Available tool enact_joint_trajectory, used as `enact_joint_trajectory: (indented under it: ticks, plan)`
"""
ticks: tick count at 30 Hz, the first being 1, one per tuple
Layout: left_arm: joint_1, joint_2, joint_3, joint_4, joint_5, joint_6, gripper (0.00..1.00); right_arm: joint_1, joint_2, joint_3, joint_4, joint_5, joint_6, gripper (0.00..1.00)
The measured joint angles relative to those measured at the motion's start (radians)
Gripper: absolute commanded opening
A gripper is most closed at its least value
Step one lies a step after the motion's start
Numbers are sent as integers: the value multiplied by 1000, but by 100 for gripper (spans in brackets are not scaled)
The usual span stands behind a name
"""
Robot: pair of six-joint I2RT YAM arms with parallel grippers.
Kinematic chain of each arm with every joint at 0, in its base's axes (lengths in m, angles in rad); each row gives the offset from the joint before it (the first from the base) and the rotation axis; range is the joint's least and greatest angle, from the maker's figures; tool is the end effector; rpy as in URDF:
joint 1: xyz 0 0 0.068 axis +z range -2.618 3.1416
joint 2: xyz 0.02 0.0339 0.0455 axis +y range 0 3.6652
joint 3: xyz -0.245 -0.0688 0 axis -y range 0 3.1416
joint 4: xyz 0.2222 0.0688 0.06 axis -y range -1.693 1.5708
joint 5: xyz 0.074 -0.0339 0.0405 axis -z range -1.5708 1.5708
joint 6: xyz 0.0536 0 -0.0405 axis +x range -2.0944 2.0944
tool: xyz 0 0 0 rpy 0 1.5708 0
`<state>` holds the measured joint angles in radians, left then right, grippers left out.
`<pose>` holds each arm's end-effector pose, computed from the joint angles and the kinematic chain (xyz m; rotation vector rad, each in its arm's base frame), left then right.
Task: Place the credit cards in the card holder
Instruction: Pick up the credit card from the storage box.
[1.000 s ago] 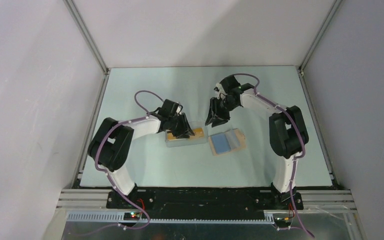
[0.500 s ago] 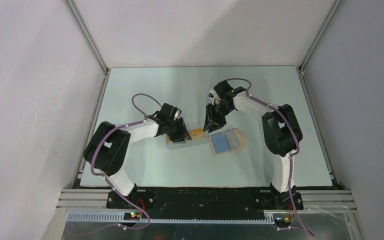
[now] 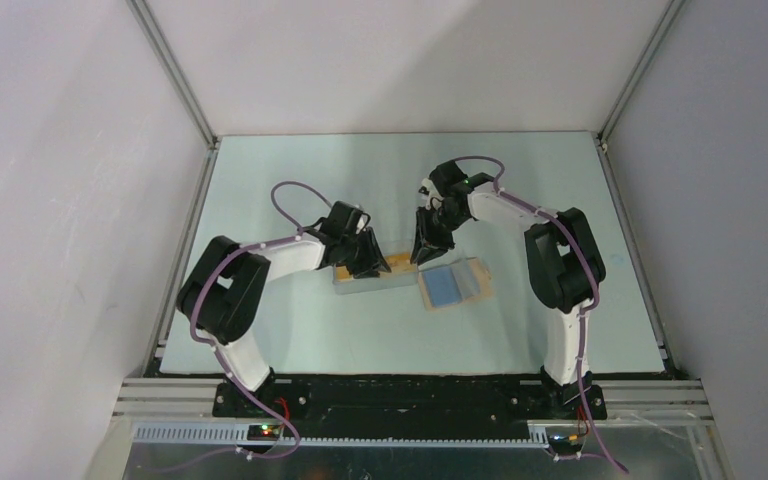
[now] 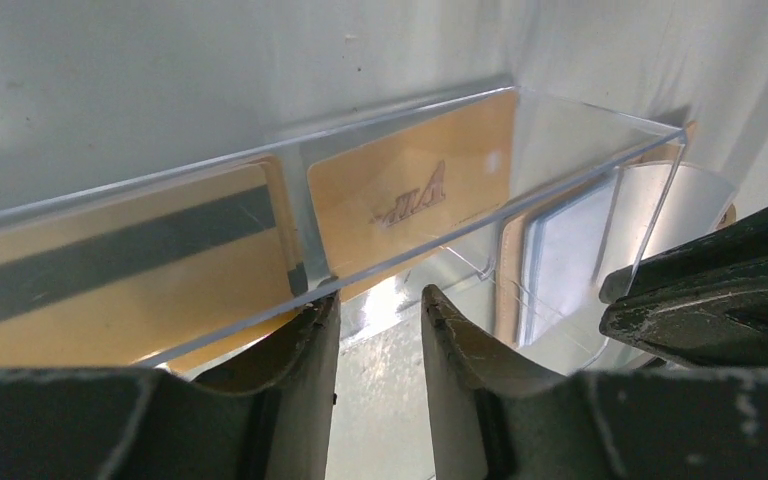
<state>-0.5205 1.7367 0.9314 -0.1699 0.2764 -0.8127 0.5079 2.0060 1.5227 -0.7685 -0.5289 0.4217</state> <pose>0.2774 -0.1759 0.1326 -0.2816 2.7128 -0.8150 0.3238 0.2112 0.1713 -0.2558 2.9456 0.9280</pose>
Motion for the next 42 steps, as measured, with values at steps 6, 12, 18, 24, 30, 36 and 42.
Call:
enact_joint_trajectory:
  ticks: [6,12,18,24,30,36,42]
  plan:
    - [0,-3,0,20,-1,0,37,-6,1,0,-6,2,-4,22]
    - [-2,-56,0,31,0,0,35,-8,1,0,-8,5,-4,22]
    - [-26,-110,17,76,20,-2,36,-7,3,0,-6,2,-4,23]
    - [-43,-97,35,94,25,-8,35,-7,10,0,-6,-1,-3,23]
    - [-43,-59,67,92,11,-10,25,-10,14,0,-13,6,-4,24]
    - [-47,-21,74,75,-11,-8,23,-7,14,0,-13,-2,-3,25]
    - [-64,15,93,27,8,13,24,2,14,0,-9,-13,-3,26]
